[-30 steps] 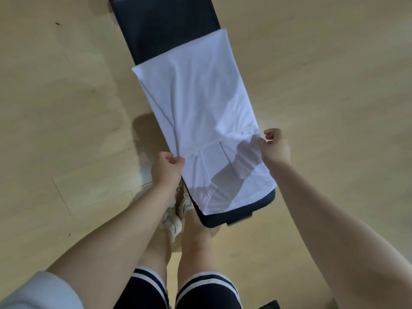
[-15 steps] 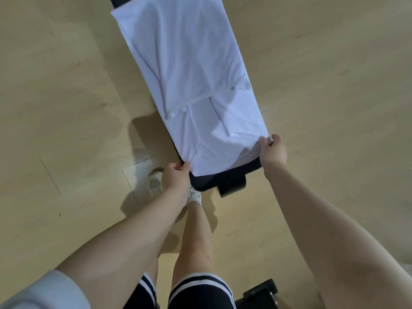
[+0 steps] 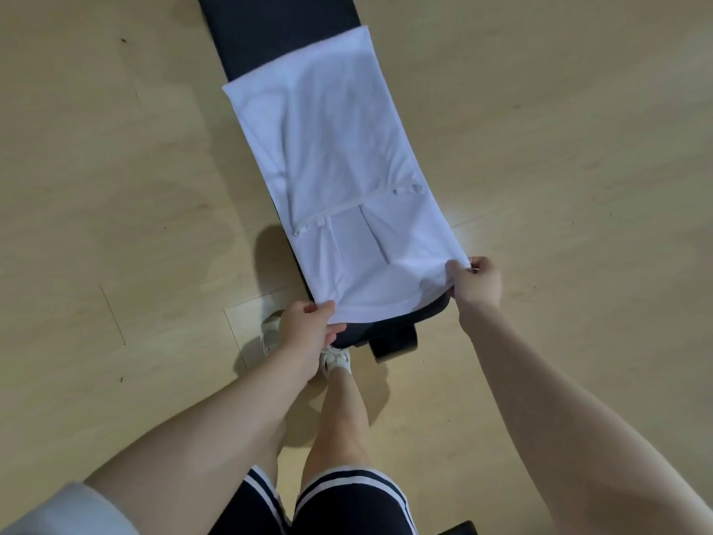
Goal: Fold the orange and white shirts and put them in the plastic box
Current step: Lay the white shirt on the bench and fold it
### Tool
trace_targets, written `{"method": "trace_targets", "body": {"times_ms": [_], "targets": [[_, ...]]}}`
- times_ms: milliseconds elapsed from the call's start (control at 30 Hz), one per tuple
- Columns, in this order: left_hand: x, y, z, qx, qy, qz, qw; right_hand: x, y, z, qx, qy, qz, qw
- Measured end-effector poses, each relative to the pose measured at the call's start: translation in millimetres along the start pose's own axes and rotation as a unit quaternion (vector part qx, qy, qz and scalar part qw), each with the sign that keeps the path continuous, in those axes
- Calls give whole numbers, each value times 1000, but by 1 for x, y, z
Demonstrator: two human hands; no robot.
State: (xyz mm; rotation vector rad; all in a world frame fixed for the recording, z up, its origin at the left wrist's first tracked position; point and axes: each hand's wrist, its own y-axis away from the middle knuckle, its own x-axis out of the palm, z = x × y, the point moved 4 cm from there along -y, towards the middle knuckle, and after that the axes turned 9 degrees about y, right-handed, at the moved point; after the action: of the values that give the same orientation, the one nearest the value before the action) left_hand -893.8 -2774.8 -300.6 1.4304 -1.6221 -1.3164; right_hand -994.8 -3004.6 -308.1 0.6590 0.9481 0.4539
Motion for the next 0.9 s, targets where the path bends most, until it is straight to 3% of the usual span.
{"method": "trace_targets", "body": {"times_ms": [167,367,567,800,900], "targets": [[-9,30,-56,90,-18,-7,996,-15,8,53,-57,35,31,997],[-5,21,-147,153,-125,17,980,-6,-1,137,-106,38,37,993],[-9,-14,-225,256,-320,50,911,42,-32,210,-101,6,73,992],[-10,-91,-287,306,-304,70,899,94,-82,272,-120,43,62,990],[-8,-128,-307,287,-284,76,912,122,-109,288,-106,54,55,991]]}}
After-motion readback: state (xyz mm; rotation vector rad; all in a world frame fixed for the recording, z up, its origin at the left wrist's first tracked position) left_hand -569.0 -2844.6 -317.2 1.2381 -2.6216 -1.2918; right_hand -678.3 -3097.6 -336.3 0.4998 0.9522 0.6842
